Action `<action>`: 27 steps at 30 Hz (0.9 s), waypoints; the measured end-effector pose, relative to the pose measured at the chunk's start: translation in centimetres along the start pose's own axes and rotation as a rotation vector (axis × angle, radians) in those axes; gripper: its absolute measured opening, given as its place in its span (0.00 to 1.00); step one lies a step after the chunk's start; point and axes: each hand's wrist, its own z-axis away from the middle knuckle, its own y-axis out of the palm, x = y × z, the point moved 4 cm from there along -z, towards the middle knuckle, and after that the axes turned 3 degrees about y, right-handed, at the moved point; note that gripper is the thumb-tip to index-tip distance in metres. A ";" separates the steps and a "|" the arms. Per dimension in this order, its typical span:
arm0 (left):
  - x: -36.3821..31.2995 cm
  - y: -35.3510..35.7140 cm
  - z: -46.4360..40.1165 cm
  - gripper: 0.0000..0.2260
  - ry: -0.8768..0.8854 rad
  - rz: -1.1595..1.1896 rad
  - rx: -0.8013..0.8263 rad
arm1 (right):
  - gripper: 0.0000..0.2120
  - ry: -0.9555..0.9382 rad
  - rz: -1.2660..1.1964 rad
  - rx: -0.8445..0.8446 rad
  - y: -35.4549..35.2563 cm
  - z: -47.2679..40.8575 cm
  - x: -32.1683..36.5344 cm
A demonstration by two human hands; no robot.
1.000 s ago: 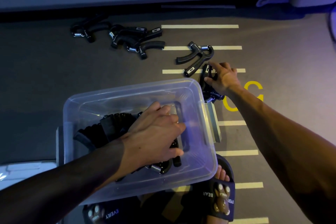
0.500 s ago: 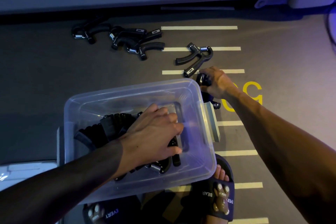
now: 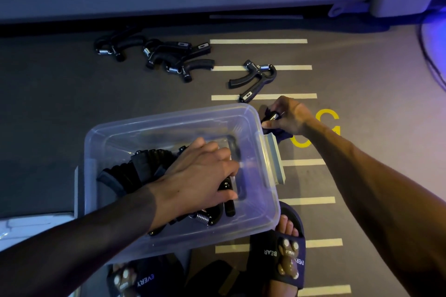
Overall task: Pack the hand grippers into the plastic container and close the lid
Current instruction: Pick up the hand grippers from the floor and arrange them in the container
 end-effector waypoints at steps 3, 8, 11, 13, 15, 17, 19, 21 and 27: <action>-0.2 -0.2 0.3 0.21 0.011 0.013 -0.043 | 0.16 -0.017 0.058 0.022 -2.1 1.3 1.4; -0.8 -0.3 1.2 0.20 0.030 -0.038 -0.151 | 0.13 -0.089 0.282 -0.029 -5.6 5.6 5.2; -0.9 -0.4 1.7 0.20 0.026 -0.070 -0.191 | 0.13 -0.098 0.378 -0.164 -8.6 8.8 8.4; -0.9 -0.4 1.8 0.19 0.005 -0.066 -0.185 | 0.13 -0.126 0.428 -0.270 -11.1 11.6 11.2; -0.7 -0.2 1.7 0.21 -0.035 -0.065 -0.155 | 0.13 -0.186 0.461 -0.365 -13.4 14.8 14.1; -0.6 0.0 1.6 0.22 -0.071 -0.058 -0.137 | 0.13 -0.278 0.444 -0.420 -14.9 18.1 16.8; -0.6 0.1 1.7 0.23 -0.084 -0.027 -0.156 | 0.13 -0.343 0.414 -0.401 -14.9 20.7 19.0; -0.5 0.3 2.2 0.23 -0.078 0.019 -0.217 | 0.11 -0.339 0.422 -0.303 -13.1 21.7 20.3; 0.4 1.2 3.0 0.25 -0.184 0.112 -0.324 | 0.08 -0.226 0.570 0.026 -3.2 18.8 18.8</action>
